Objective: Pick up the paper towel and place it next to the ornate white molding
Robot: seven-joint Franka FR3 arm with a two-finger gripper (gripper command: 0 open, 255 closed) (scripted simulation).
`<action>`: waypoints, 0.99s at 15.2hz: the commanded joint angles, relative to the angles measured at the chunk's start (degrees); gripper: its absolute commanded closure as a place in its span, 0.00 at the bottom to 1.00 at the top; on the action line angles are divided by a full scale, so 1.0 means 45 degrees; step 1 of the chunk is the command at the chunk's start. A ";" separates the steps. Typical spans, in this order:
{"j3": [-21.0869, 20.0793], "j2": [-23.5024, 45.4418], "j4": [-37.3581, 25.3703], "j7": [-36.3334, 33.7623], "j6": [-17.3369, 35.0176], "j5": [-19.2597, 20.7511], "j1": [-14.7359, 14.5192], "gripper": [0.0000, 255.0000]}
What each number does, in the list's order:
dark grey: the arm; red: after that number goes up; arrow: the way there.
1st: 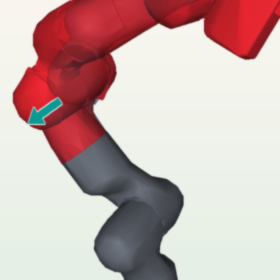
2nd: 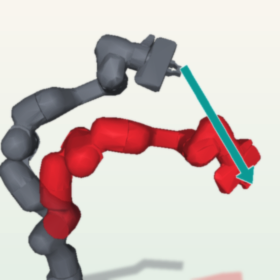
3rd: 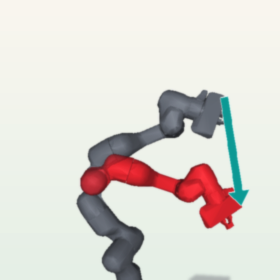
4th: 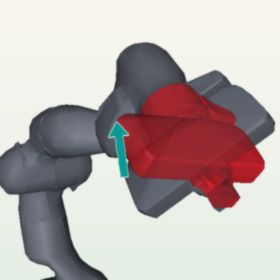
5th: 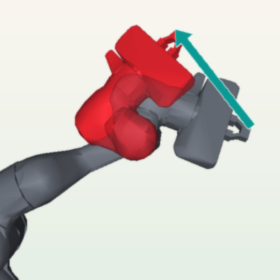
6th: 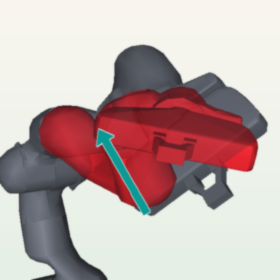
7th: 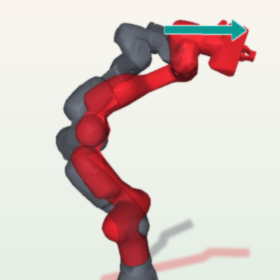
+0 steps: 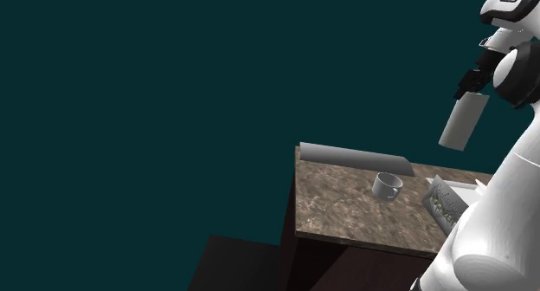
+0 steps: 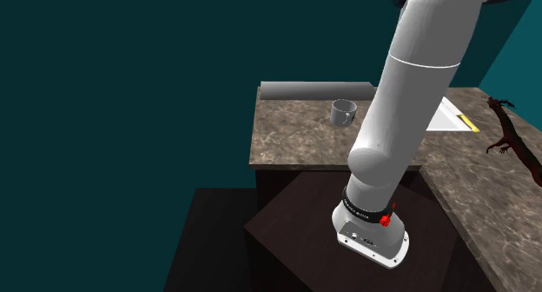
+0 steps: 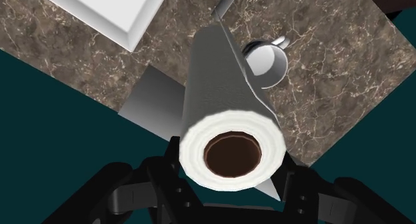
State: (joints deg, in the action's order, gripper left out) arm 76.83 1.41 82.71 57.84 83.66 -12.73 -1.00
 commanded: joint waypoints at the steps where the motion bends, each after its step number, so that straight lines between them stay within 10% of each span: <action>1: -0.0167 -0.0705 0.0615 -0.0398 0.0555 0.0717 -0.0417 1.00; 15: -0.1689 -0.2652 0.3818 -0.1355 0.3229 0.2555 -0.0013 1.00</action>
State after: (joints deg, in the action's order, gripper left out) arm 69.47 -10.18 99.02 51.83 97.44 -1.54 -1.23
